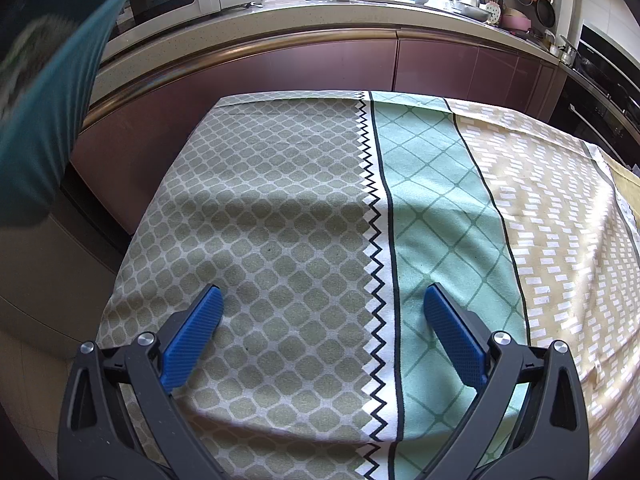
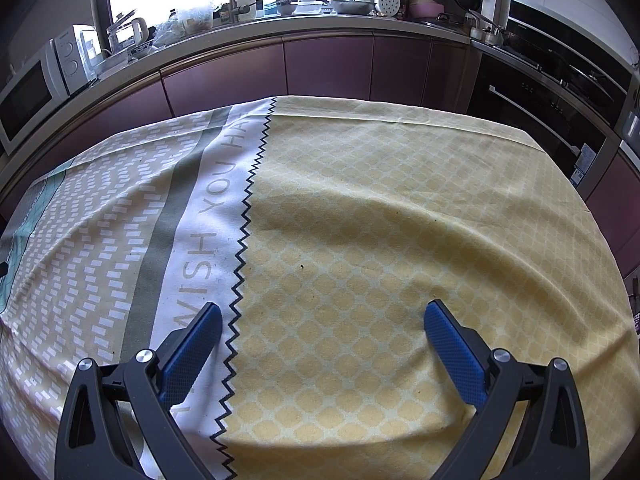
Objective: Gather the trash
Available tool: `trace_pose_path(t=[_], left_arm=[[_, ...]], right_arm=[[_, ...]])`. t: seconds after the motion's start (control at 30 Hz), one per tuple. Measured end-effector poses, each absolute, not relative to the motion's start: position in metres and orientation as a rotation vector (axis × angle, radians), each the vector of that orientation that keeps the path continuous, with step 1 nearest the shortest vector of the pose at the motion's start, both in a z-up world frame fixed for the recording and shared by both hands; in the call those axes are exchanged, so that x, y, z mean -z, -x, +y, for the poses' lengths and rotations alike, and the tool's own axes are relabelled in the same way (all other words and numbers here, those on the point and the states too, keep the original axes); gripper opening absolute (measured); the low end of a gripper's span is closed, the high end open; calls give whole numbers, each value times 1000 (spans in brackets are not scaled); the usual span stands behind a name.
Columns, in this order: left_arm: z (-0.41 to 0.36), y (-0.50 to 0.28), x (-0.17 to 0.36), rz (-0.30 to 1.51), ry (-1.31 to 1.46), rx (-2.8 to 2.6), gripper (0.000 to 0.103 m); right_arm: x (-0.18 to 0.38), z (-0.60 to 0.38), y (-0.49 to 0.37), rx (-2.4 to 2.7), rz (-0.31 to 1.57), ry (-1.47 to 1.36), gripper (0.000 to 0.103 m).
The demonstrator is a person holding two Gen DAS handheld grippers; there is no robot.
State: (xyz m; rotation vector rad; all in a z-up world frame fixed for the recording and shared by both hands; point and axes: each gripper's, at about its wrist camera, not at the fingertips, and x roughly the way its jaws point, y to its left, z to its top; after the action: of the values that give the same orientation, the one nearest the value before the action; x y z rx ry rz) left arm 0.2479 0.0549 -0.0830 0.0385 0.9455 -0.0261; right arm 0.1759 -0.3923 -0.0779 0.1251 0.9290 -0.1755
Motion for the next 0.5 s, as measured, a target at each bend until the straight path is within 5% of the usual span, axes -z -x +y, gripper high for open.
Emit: trace_pose_path(t=[0.5], left_arm=[[57, -248, 84, 945, -38, 26, 99]], right_arm=[[78, -392, -176, 176, 929, -125, 98]])
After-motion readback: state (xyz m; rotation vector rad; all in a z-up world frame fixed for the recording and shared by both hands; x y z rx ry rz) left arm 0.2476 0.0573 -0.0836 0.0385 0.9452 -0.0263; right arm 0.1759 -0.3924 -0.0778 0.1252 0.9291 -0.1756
